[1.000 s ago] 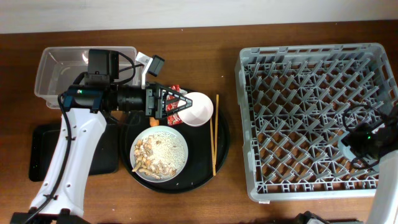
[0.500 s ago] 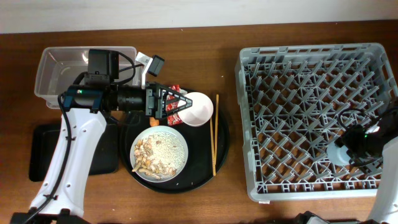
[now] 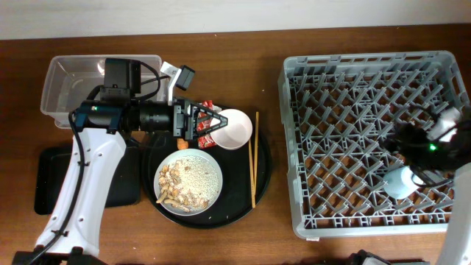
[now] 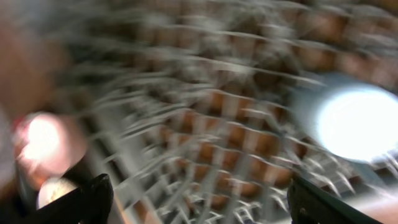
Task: Sort waste into correct bins and load items into the dishwasher rack
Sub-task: 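Place the light-blue cup in the rack's lower right with right gripper, then grasp the pink bowl with the right gripper and lift it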
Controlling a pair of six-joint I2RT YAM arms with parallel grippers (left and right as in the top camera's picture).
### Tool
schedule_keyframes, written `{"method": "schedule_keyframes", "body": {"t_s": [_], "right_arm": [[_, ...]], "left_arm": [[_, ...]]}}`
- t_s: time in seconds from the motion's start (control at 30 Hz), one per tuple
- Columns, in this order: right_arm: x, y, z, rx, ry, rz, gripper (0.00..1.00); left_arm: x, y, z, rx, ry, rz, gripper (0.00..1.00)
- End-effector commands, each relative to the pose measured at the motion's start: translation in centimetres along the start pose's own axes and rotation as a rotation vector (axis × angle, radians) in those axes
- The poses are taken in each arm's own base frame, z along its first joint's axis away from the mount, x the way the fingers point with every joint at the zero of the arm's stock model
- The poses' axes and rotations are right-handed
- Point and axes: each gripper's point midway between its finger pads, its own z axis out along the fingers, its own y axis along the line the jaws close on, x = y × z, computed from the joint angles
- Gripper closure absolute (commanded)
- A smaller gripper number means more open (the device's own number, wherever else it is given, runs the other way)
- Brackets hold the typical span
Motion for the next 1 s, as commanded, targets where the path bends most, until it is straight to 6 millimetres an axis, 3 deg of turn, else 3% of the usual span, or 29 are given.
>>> {"method": "schedule_keyframes", "body": {"t_s": [0.0,0.07,0.2,0.43,0.57,0.67,0.73,0.97], "right_arm": [[2.6,8.2,-2.1,-0.220,-0.029,-0.307,0.13],[5.1,11.9,-1.7,-0.266,0.002,-0.472,0.17],[9.1,16.3,0.0,-0.294,0.073,-0.669,0.27],[12.5,21.2,6.4,-0.210,0.127,-0.755,0.33],[12.0,22.3,9.0,-0.199,0.129,-0.716,0.32],[10.8,23.7,10.0,-0.229,0.077,-0.708,0.33],[10.0,24.7,11.4,-0.239,0.051,-0.661,0.40],[11.0,24.9,21.3,-0.175,0.138,-0.508,0.44]], "left_arm": [[0.0,2.2,-0.2,-0.149,0.009,0.027,0.01],[0.1,3.7,-0.9,-0.269,0.010,0.020,0.01],[0.1,5.8,-3.6,-0.546,-0.015,-0.035,0.01],[-1.4,3.8,-10.8,-0.915,-0.215,-0.019,0.01],[-1.2,1.9,-11.7,-0.924,-0.251,0.012,0.01],[-0.8,2.1,-11.6,-0.925,-0.235,-0.003,0.01],[-0.8,2.2,-11.6,-0.926,-0.231,-0.006,0.01],[-0.8,2.2,-11.6,-0.926,-0.231,-0.006,0.01]]}}
